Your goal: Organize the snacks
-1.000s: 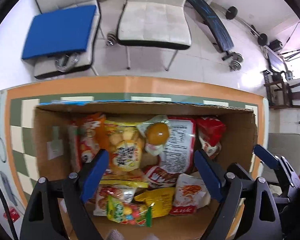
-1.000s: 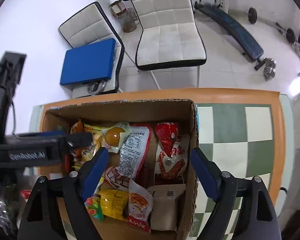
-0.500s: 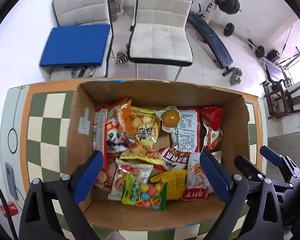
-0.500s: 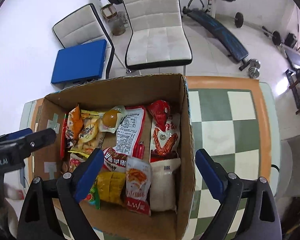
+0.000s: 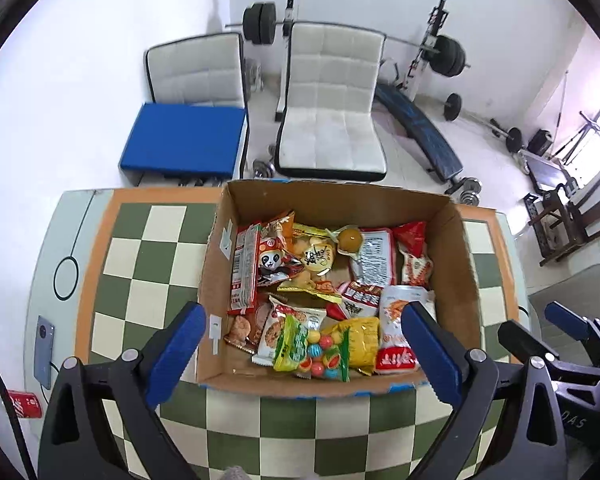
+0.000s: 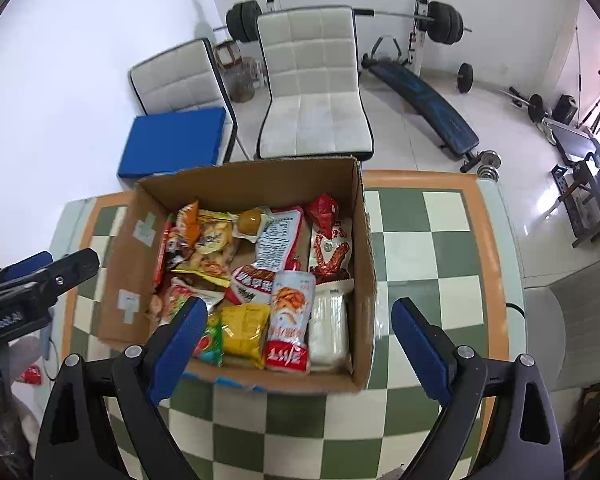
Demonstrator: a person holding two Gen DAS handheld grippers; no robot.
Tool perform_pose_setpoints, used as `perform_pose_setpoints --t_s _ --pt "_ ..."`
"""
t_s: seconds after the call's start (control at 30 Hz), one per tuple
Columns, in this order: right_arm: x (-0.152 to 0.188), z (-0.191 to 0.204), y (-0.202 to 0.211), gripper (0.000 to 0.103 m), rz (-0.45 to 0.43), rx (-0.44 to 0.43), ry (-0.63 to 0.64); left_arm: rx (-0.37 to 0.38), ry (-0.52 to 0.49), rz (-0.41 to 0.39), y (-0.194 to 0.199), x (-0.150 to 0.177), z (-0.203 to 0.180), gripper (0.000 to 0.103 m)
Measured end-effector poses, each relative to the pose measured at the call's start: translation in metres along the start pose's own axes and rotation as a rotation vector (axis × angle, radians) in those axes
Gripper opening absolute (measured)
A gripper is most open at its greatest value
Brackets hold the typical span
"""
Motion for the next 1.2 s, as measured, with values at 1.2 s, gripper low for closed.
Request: perform_pose_setpoints --t_s 1.2 --pt "0.059 0.013 0.284 0.096 -0.355 0.05 -0.014 -0.075 -0.039 -0.269 0.231 0.049 -0.022 0.1"
Point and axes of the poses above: each gripper's, at about its wrist camera, not at the fingertips, and y roughly against the way its jaws point, z to its left, x to its underside, the point moved 10 cm from there along -y, roughly the way its jaws point, and after that the axes turned 7 degrees about -z, right-handed, at the moved point
